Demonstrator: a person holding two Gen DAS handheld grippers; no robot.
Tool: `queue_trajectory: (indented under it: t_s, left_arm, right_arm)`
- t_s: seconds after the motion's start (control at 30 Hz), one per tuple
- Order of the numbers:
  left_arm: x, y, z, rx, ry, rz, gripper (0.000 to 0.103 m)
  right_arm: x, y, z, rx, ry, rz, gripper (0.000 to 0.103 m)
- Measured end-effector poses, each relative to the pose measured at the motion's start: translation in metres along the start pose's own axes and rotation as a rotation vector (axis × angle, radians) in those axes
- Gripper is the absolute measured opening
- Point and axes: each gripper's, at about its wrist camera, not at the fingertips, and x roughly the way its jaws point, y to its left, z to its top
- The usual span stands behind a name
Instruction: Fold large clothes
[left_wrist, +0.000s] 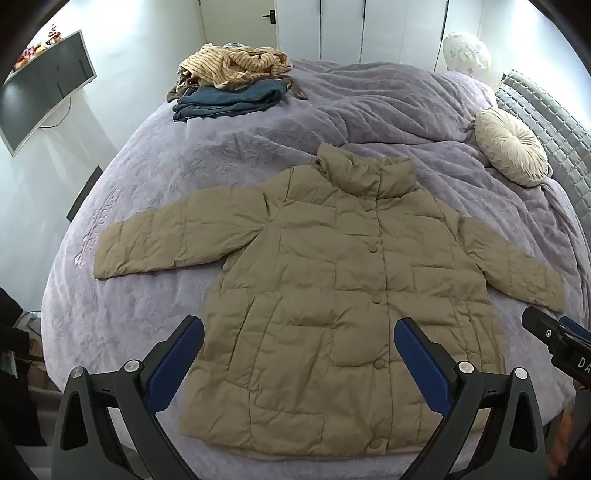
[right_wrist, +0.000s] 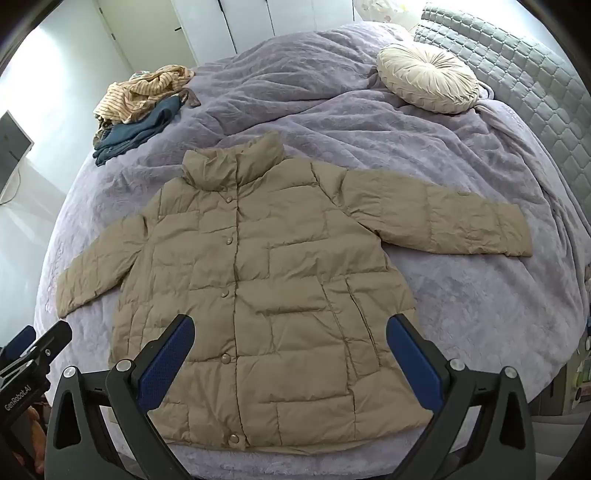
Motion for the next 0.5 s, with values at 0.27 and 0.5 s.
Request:
queue_trajectory:
  t_s: [0.27, 0.5]
  left_arm:
    - [0.002, 0.0, 0.001, -0.011, 0.004, 0.001, 0.103]
    - [0.0, 0.006, 0.002, -0.009, 0.003, -0.003, 0.103]
  right_arm:
    - [0.001, 0.001, 0.0, 0.002, 0.002, 0.0, 0.103]
    - [0.002, 0.004, -0.003, 0.002, 0.005, 0.001, 0.103]
